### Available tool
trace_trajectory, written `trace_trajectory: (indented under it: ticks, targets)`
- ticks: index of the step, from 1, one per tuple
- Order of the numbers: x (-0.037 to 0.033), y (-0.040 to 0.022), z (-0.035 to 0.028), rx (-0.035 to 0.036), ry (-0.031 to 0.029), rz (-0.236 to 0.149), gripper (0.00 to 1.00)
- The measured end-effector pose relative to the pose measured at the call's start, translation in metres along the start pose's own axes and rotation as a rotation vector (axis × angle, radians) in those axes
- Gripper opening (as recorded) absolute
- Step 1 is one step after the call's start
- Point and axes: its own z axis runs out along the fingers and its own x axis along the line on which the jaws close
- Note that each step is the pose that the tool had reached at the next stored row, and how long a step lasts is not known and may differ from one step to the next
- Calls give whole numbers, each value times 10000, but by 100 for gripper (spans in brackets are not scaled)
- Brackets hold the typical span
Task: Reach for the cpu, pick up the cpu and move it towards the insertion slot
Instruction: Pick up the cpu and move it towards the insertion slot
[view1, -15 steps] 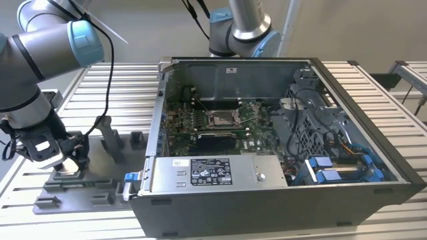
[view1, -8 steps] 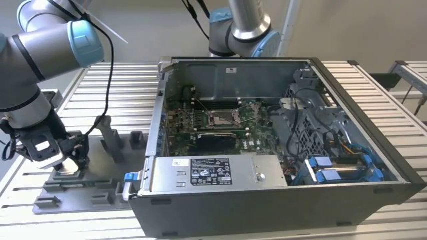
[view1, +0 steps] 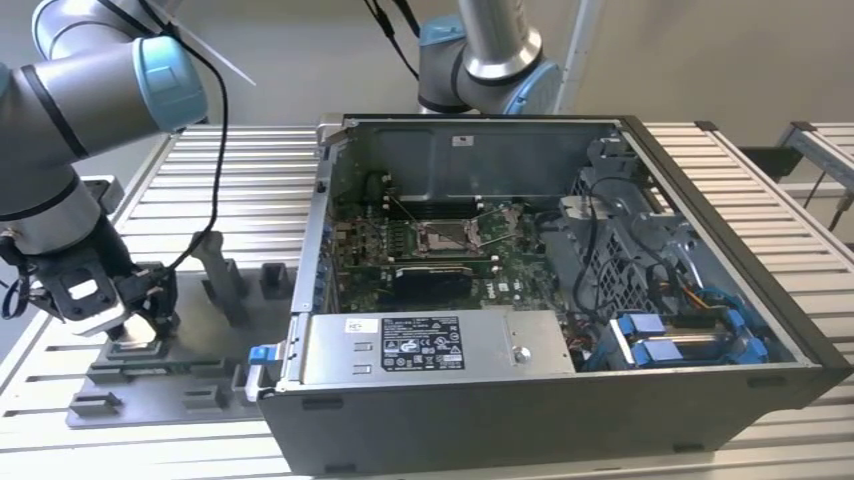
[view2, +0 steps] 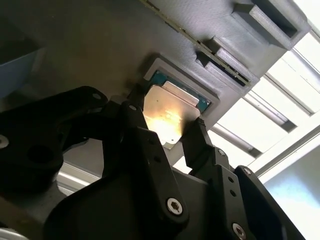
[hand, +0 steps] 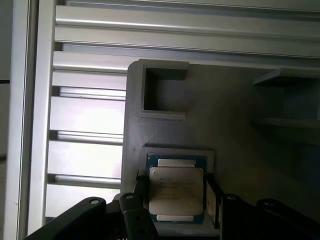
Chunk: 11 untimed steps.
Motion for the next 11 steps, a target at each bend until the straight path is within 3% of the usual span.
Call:
trace_trajectory:
  ticks: [11]
  targets:
    - [0, 6, -128, -18, -4, 72, 0]
